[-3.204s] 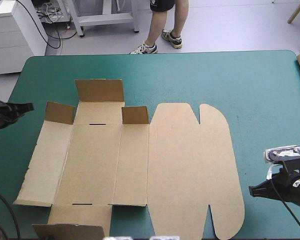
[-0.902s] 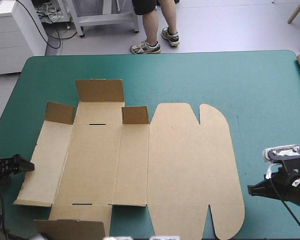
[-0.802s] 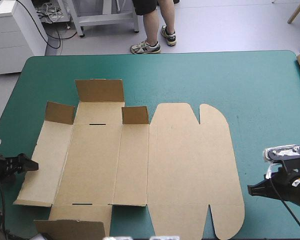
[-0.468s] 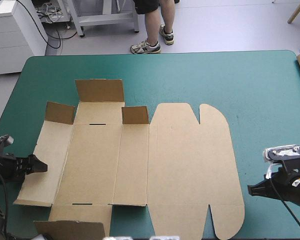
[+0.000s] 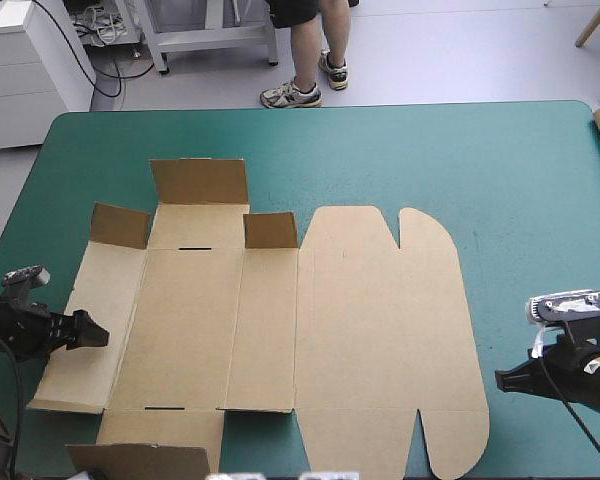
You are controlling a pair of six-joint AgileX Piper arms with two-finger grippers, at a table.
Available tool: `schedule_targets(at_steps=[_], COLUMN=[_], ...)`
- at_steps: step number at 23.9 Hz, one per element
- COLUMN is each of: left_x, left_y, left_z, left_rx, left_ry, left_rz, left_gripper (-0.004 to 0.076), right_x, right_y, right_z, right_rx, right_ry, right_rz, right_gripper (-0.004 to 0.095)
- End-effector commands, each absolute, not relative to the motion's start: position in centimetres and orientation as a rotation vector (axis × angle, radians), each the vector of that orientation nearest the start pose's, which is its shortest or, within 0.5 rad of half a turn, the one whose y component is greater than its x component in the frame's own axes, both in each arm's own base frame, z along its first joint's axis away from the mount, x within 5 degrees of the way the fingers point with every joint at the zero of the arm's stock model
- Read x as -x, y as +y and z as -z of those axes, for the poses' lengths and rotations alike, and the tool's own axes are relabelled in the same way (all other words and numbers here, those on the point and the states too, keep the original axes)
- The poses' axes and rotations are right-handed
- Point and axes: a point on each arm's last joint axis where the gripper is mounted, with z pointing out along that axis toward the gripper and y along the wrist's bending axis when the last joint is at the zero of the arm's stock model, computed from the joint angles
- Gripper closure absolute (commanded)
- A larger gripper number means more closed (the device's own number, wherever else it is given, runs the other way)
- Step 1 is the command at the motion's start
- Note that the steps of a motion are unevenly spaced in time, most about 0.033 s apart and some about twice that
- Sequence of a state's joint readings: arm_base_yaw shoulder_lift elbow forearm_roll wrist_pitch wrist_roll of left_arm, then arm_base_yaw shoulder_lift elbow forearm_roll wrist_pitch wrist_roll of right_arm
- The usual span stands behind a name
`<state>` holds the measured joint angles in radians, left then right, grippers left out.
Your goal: Fold the box
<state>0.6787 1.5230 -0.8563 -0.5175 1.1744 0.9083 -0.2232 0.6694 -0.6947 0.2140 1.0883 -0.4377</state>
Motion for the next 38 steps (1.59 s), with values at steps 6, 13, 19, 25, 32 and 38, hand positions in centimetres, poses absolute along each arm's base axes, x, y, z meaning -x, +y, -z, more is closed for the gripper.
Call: schedule_targets(at_steps=[6,13,19,25,32,38], left_x=[-20.5,-20.5,-20.5,-20.5,-21.6,-26.1], left_y=[10.4,10.4,10.4,10.4,10.6,7.8], left_z=[-21.1,-21.1,-21.1,-21.1,-22.4,-27.5], left_rx=[0.023,0.026,0.022,0.019,-0.013,-0.39], left_ry=[2.891,2.888,2.887,2.892,2.847,2.79], left_rz=[0.818,0.821,0.82,0.816,0.77,0.493], left_gripper=[0.0183,0.035,0.0468,0.0731,0.0731,0.0731], right_x=[-10.5,-10.5,-10.5,-10.5,-10.5,-10.6], right_y=[-0.6,-0.6,-0.6,-0.6,-0.6,-0.5], right_z=[-31.4,-31.4,-31.4,-31.5,-31.5,-31.4], right_rx=[0.21,0.209,0.22,0.219,0.219,0.216], right_ry=[2.439,2.437,2.436,2.433,2.433,2.433], right_rz=[-0.003,-0.002,0.001,0.003,0.003,-0.006], right_gripper=[0.0929,0.0929,0.0929,0.0929,0.093,0.0929])
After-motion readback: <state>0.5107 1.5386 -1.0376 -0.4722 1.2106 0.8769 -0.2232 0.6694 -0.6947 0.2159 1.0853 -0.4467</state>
